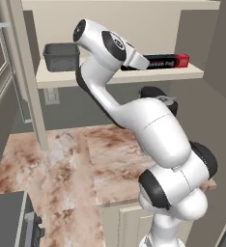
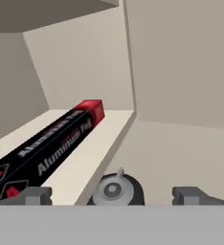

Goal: Retrieve the tupperware and aluminum foil from the cabinet and place them on the dining counter near the plate with fishs to prepare for storing leftovers.

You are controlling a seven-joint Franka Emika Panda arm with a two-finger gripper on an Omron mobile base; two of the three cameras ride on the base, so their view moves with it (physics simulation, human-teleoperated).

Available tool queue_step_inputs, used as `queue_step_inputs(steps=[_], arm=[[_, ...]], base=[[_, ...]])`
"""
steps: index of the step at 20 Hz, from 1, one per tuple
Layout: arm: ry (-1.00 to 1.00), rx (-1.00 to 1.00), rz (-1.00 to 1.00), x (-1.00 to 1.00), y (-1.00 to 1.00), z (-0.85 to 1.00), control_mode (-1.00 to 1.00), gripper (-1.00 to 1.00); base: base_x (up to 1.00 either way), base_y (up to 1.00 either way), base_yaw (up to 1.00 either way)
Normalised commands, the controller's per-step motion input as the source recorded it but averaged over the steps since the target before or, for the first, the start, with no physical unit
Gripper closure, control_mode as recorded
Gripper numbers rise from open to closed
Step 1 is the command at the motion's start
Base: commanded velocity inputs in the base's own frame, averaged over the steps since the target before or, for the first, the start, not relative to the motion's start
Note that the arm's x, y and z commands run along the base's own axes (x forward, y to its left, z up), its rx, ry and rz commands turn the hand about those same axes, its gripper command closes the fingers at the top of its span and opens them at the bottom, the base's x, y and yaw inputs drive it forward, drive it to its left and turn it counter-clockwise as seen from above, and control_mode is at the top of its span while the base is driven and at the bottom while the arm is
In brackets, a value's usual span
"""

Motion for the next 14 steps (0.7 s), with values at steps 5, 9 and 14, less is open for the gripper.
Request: queue_step_inputs(steps=[5, 9, 14], arm=[[0.06, 0.0, -0.13, 0.28, 0.11, -0.03, -1.0, -1.0], [0.01, 0.0, -0.13, 0.23, 0.08, -0.11, -1.0, -1.0], [0.01, 0.0, -0.1, 0.23, 0.01, -0.07, -1.0, -1.0]], base=[[0.0, 0.0, 0.0], [0.0, 0.0, 0.0], [0.0, 0.0, 0.0]])
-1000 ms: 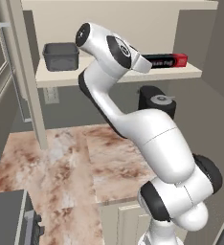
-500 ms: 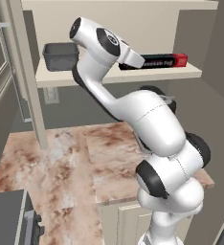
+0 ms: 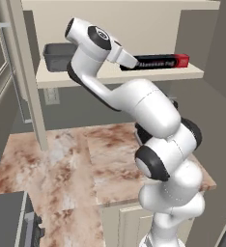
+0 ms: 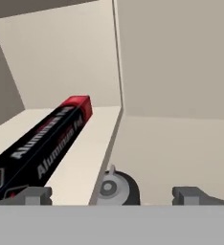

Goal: Retrieve the tupperware and aluminum foil from the cabinet and place them on the dining counter near the plate with fishs to prepare for storing leftovers.

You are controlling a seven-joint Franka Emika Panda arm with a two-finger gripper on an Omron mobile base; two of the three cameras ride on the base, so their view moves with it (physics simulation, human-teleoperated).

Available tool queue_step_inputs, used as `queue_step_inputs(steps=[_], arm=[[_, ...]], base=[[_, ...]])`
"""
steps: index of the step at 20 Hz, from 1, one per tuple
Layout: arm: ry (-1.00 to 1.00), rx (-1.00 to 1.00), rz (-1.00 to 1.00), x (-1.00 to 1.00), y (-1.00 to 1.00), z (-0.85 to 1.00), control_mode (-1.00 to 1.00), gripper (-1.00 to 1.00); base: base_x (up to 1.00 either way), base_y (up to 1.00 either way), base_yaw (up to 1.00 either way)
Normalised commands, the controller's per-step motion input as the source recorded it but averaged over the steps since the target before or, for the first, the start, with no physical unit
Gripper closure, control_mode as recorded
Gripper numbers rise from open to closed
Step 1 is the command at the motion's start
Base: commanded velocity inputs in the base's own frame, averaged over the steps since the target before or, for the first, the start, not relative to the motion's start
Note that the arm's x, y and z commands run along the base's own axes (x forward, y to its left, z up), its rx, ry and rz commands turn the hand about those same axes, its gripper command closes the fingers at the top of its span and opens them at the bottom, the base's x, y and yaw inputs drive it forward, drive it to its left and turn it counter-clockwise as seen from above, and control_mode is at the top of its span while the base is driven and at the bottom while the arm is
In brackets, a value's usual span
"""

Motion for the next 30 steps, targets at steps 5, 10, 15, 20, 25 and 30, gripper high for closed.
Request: queue_step_inputs(steps=[5, 10, 15, 20, 25, 30], arm=[[0.01, 0.0, -0.07, 0.24, 0.0, -0.09, -1.0, -1.0], [0.02, 0.0, -0.03, 0.27, 0.0, -0.16, -1.0, -1.0], [0.02, 0.0, -0.01, 0.34, 0.0, -0.11, -1.0, -1.0], [0.03, -0.01, 0.0, 0.33, 0.0, -0.1, -1.0, -1.0], [0.01, -0.03, 0.0, 0.28, 0.05, -0.01, -1.0, -1.0], [0.01, -0.04, 0.0, 0.33, 0.05, 0.0, -1.0, -1.0]], base=[[0.0, 0.0, 0.0], [0.0, 0.0, 0.0], [0.0, 0.0, 0.0], [0.0, 0.0, 0.0], [0.0, 0.0, 0.0], [0.0, 0.0, 0.0]])
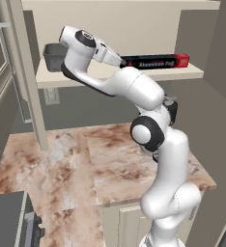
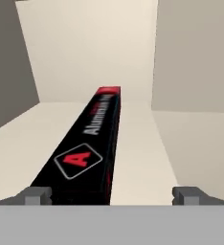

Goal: Retrieve the tupperware and aluminum foil from the cabinet and place them on the dining counter near the plate with fishs to prepare for storing leftovers.

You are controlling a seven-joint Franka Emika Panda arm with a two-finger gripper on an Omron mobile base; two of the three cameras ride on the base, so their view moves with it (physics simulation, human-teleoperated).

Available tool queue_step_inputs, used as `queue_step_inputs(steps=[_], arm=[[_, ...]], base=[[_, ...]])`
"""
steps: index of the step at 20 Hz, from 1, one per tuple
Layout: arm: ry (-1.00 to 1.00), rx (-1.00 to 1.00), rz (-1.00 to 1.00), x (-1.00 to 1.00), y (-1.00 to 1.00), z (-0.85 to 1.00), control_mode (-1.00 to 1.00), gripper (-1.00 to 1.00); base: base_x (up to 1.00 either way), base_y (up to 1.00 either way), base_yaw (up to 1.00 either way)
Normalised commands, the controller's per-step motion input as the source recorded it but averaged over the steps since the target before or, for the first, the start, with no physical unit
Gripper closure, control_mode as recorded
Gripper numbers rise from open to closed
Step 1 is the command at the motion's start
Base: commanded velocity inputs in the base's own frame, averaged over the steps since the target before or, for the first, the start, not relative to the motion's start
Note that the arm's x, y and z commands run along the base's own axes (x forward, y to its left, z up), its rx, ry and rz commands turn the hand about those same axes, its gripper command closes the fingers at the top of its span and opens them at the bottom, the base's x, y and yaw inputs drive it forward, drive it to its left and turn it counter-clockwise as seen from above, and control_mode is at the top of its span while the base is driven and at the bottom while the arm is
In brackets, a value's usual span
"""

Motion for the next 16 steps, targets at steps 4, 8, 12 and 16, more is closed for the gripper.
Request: queue_step_inputs(steps=[4, 8, 12, 16], arm=[[0.04, -0.04, -0.03, 0.24, 0.0, -0.02, -1.0, -1.0], [0.09, -0.04, -0.04, 0.15, -0.04, -0.04, -1.0, -1.0], [0.09, -0.04, -0.05, -0.09, -0.29, -0.08, -1.0, -1.0], [0.0, -0.01, -0.02, -0.41, -0.41, -0.15, -1.0, -1.0]], base=[[0.0, 0.0, 0.0], [0.0, 0.0, 0.0], [0.0, 0.0, 0.0], [0.0, 0.0, 0.0]])
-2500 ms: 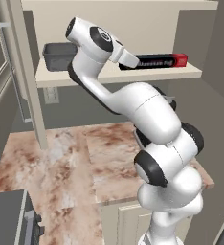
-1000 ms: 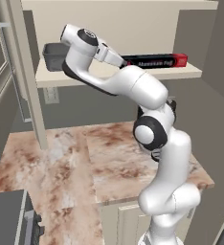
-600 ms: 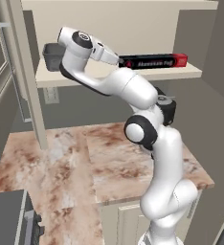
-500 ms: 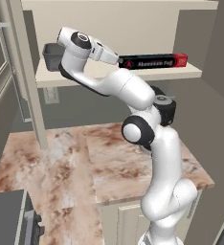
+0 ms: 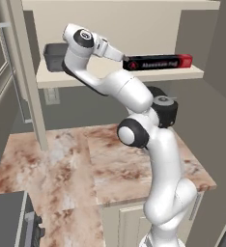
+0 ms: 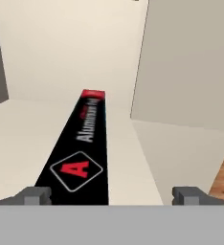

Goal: Retrieve the tupperware and aluminum foil from the cabinet and place them on the dining counter near the plate with fishs to prepare for storing leftovers.

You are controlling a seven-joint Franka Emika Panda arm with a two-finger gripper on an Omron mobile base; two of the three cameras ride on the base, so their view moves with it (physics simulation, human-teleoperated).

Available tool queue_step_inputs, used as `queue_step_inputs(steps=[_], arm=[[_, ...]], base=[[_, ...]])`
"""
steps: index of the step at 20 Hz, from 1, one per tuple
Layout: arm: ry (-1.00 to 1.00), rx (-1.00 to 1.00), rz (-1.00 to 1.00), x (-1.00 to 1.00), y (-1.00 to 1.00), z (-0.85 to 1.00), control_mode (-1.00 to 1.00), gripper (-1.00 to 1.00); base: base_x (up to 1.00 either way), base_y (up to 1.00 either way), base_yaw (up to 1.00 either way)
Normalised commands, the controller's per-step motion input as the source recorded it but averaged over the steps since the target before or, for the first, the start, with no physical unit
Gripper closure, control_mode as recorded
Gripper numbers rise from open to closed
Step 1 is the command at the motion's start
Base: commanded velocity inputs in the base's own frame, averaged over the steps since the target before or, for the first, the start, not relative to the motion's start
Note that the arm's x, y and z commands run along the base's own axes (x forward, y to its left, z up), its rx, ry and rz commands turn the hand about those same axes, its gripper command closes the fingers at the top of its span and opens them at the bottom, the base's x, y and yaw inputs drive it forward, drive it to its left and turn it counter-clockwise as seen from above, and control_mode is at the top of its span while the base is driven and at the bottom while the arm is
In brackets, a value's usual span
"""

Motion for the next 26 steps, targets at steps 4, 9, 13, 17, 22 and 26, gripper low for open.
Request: queue_step_inputs(steps=[4, 9, 13, 17, 22, 26], arm=[[-0.01, -0.01, 0.0, -0.33, -0.21, -0.43, -1.0, -1.0], [-0.11, 0.0, 0.01, -0.11, -0.02, -0.43, -1.0, -1.0], [-0.17, 0.0, 0.12, 0.0, -0.07, -0.31, -1.0, -1.0], [-0.18, 0.0, 0.16, 0.04, -0.11, -0.16, -1.0, -1.0], [-0.09, 0.0, 0.17, 0.01, -0.33, -0.11, -1.0, -1.0], [-0.02, 0.0, 0.09, -0.04, -0.54, -0.02, -1.0, -1.0]], base=[[0.0, 0.0, 0.0], [0.0, 0.0, 0.0], [0.0, 0.0, 0.0], [0.0, 0.0, 0.0], [0.0, 0.0, 0.0], [0.0, 0.0, 0.0]])
